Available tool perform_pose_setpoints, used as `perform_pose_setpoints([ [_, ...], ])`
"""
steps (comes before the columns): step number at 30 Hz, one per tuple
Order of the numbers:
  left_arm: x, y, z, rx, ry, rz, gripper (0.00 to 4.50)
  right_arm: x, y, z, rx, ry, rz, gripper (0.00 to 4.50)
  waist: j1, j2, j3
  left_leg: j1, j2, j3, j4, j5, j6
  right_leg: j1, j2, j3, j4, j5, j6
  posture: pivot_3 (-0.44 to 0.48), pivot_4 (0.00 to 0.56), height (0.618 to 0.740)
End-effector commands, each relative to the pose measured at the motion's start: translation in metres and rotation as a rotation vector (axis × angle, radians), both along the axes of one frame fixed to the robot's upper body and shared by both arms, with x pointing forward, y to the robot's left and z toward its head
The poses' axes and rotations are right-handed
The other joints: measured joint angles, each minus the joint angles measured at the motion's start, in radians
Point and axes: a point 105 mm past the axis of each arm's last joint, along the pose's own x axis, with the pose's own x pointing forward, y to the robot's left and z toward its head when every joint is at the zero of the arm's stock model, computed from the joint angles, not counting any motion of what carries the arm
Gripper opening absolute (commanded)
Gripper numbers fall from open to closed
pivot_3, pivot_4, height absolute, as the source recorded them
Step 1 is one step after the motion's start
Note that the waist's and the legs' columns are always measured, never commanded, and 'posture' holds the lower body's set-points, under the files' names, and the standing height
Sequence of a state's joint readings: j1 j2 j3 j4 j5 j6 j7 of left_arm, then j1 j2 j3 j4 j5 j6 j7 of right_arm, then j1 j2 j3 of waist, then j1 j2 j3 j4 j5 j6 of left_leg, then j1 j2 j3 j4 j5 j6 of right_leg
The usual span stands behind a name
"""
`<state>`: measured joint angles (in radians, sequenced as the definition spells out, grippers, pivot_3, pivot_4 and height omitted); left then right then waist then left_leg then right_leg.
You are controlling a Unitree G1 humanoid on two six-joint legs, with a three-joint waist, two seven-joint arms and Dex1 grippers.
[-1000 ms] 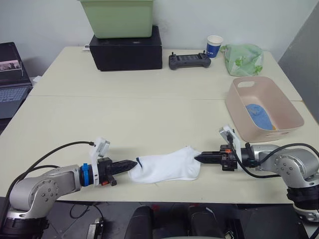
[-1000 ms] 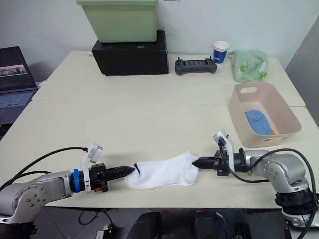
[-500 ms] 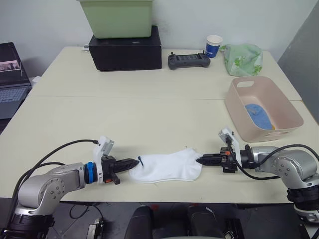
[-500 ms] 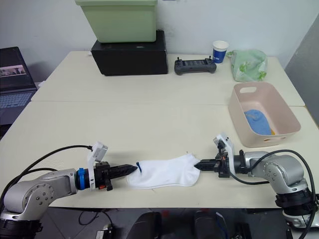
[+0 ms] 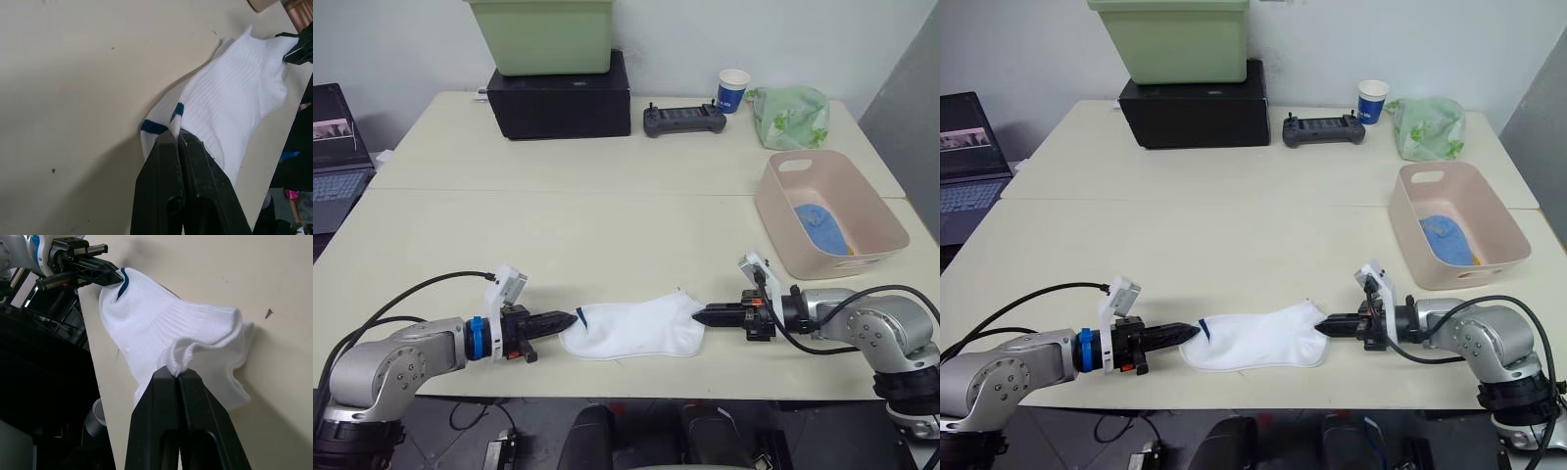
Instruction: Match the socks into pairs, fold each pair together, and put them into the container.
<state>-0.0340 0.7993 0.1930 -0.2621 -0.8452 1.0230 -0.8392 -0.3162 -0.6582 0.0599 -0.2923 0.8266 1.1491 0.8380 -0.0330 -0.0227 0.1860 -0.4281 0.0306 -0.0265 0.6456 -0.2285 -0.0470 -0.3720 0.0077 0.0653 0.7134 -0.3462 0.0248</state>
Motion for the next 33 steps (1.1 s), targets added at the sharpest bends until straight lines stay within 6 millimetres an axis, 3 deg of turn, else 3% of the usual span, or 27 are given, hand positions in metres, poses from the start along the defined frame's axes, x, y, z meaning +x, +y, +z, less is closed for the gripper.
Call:
perform_pose_setpoints([
  [1, 0.000, 0.002, 0.002, 0.014, -0.019, -0.003, 0.00, -0.004, 0.001, 0.003, 0.004, -0.019, 0.009, 0.03, 0.000, 0.000, 0.000, 0.000, 0.000, 0.000, 0.000, 0.000, 0.000, 0.000, 0.000, 0.000, 0.000, 0.000, 0.000, 0.000, 0.150, 0.740],
  [3, -0.001, 0.001, 0.000, 0.012, -0.015, -0.011, 0.00, -0.006, 0.001, 0.002, 0.000, -0.014, 0.011, 0.03, 0.000, 0.000, 0.000, 0.000, 0.000, 0.000, 0.000, 0.000, 0.000, 0.000, 0.000, 0.000, 0.000, 0.000, 0.000, 0.000, 0.150, 0.740],
  [6, -0.008, -0.003, -0.005, 0.033, -0.013, -0.051, 0.19, -0.006, -0.002, 0.001, -0.013, -0.020, 0.008, 0.66, -0.001, 0.000, 0.000, 0.000, 0.000, 0.000, 0.000, 0.000, 0.000, 0.000, 0.000, 0.000, 0.000, 0.000, 0.000, 0.000, 0.150, 0.740],
  [11, -0.004, 0.002, -0.004, 0.045, -0.043, -0.029, 1.59, -0.003, -0.010, 0.003, -0.049, -0.054, -0.008, 2.43, 0.000, 0.000, 0.000, 0.000, 0.000, 0.000, 0.000, 0.000, 0.000, 0.000, 0.000, 0.000, 0.000, 0.000, 0.000, 0.000, 0.150, 0.740],
  [14, 0.008, 0.019, -0.001, 0.126, -0.114, 0.017, 2.57, -0.001, -0.021, 0.005, -0.096, -0.091, -0.019, 3.52, 0.000, 0.000, 0.000, 0.000, 0.000, 0.000, 0.000, 0.000, 0.000, 0.000, 0.000, 0.000, 0.000, 0.000, 0.000, 0.000, 0.150, 0.740],
  [16, 0.008, 0.022, 0.009, 0.135, -0.173, -0.022, 3.20, 0.003, -0.032, 0.011, -0.129, -0.133, -0.037, 3.52, 0.000, 0.000, 0.000, 0.000, 0.000, 0.000, 0.000, 0.000, 0.000, 0.000, 0.000, 0.000, 0.000, 0.000, 0.000, 0.000, 0.150, 0.740],
  [20, 0.010, 0.016, 0.022, 0.162, -0.293, -0.082, 3.20, 0.006, -0.039, 0.023, -0.147, -0.208, -0.034, 3.52, 0.000, 0.000, 0.000, 0.000, 0.000, 0.001, 0.000, 0.000, 0.000, 0.000, 0.000, 0.001, 0.000, 0.000, 0.000, 0.000, 0.150, 0.740],
  [23, 0.017, -0.006, 0.036, 0.180, -0.445, -0.165, 3.20, 0.010, -0.024, 0.041, -0.105, -0.348, 0.014, 3.52, 0.001, 0.000, 0.000, 0.000, 0.000, 0.001, 0.000, 0.000, 0.000, 0.000, 0.000, 0.000, 0.000, 0.000, 0.000, 0.000, 0.150, 0.740],
  [25, 0.021, -0.020, 0.037, 0.213, -0.545, -0.218, 3.20, 0.010, -0.011, 0.039, -0.136, -0.457, 0.063, 3.52, 0.001, 0.000, 0.000, 0.000, 0.000, 0.000, 0.000, 0.000, 0.000, 0.000, 0.000, 0.000, 0.000, 0.000, 0.000, 0.000, 0.150, 0.740],
  [29, 0.021, -0.051, 0.027, 0.238, -0.680, -0.299, 1.92, 0.010, 0.022, 0.028, -0.137, -0.635, 0.153, 2.21, -0.001, 0.000, 0.000, 0.000, -0.001, 0.002, 0.000, 0.000, 0.000, 0.000, 0.000, 0.001, -0.001, 0.000, 0.000, 0.000, 0.150, 0.740],
  [33, 0.014, -0.068, 0.014, 0.252, -0.742, -0.368, 0.61, 0.007, 0.040, 0.000, -0.130, -0.647, 0.185, 0.78, 0.001, 0.000, 0.000, -0.001, 0.000, 0.001, 0.000, 0.000, 0.000, -0.001, 0.000, 0.001, -0.001, 0.000, 0.000, 0.000, 0.150, 0.740],
])
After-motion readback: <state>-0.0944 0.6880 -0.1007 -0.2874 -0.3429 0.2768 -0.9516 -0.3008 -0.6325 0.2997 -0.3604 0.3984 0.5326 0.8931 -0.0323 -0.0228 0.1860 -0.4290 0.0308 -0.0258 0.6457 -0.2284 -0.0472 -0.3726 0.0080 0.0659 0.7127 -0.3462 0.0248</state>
